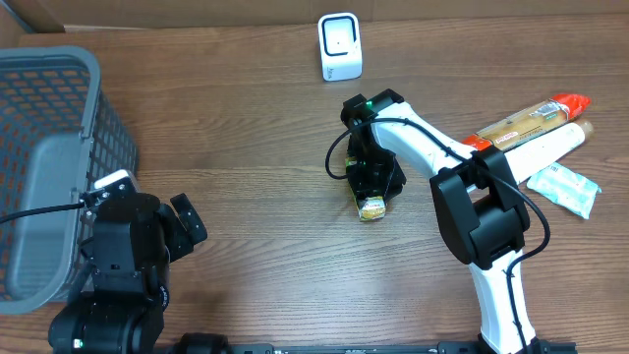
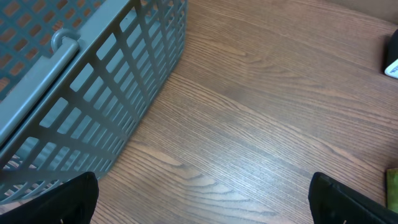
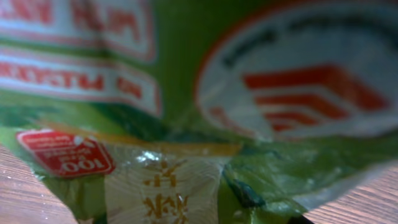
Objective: Scan the item barcode
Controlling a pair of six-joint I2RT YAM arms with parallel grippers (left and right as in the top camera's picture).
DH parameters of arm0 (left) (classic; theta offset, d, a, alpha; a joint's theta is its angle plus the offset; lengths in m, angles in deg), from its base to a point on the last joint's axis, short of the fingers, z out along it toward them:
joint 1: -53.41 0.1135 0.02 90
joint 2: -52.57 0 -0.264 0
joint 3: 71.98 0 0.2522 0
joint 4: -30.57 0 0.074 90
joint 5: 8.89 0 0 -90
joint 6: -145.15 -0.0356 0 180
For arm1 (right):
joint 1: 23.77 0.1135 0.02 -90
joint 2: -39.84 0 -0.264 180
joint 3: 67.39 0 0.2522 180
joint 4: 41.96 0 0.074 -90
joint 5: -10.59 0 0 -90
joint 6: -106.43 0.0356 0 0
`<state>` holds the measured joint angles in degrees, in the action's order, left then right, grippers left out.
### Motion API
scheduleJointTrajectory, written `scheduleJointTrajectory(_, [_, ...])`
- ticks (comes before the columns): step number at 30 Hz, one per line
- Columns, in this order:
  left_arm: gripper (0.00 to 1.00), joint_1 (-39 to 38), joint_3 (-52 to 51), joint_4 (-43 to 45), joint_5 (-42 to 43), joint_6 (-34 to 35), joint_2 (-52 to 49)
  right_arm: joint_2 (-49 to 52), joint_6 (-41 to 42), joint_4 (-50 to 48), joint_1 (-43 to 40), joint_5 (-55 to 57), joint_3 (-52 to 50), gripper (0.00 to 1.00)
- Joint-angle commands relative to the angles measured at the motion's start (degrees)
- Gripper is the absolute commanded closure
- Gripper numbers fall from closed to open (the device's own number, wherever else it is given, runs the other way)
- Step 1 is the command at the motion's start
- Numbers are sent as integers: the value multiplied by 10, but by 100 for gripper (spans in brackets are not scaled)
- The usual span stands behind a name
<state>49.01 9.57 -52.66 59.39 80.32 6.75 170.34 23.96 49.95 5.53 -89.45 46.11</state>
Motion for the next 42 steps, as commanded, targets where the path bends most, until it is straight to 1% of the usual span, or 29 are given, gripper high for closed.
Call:
scheduleJointTrajectory(1, [1,2,0,0,-7,6,1,-3,14,20,-5,39,33,55])
scheduleJointTrajectory(3, [1,2,0,0,-7,6,1,-11,40,46,-4,104,60,55])
scheduleJointTrajectory(5, [0,2,0,0,-7,6,1,-23,79,78,3,202,89,56])
scheduleJointTrajectory(7, [0,2,0,0,-7,6,1,-32,127,106,18,307,109,58])
scheduleJointTrajectory(8, [0,2,0,0,-7,6,1,-33,153,116,28,360,111,62])
scheduleJointTrajectory(9, [0,2,0,0,-7,6,1,-33,170,122,37,396,111,64])
scheduleJointTrajectory(11, [1,2,0,0,-7,6,1,-26,198,116,60,438,103,65])
scheduleJointTrajectory(16, [0,2,0,0,-7,6,1,7,197,51,100,472,54,65])
scheduleJointTrajectory(19, [0,2,0,0,-7,6,1,36,211,47,125,503,48,60])
scheduleJointTrajectory(21, [0,2,0,0,-7,6,1,43,211,44,144,505,48,54])
scheduleJointTrajectory(22, [1,2,0,0,-7,6,1,45,211,42,153,505,48,45])
scheduleJointTrajectory(23, [1,2,0,0,-7,6,1,45,210,42,175,506,48,30])
scheduleJointTrajectory(24, [0,2,0,0,-7,6,1,45,210,42,185,507,48,26])
scheduleJointTrajectory(29, [0,2,0,0,-7,6,1,45,205,39,228,503,48,24])
scheduleJointTrajectory(30, [0,2,0,0,-7,6,1,45,193,35,236,502,48,23])
scheduleJointTrajectory(32, [0,2,0,0,-7,6,1,45,175,22,245,503,48,14])
scheduleJointTrajectory(34, [1,2,0,0,-7,6,1,45,178,16,246,499,54,11])
scheduleJointTrajectory(37, [1,2,0,0,-7,6,1,44,180,21,227,483,77,11])
scheduleJointTrajectory(42, [0,2,0,0,-7,6,1,42,175,58,174,472,117,12])
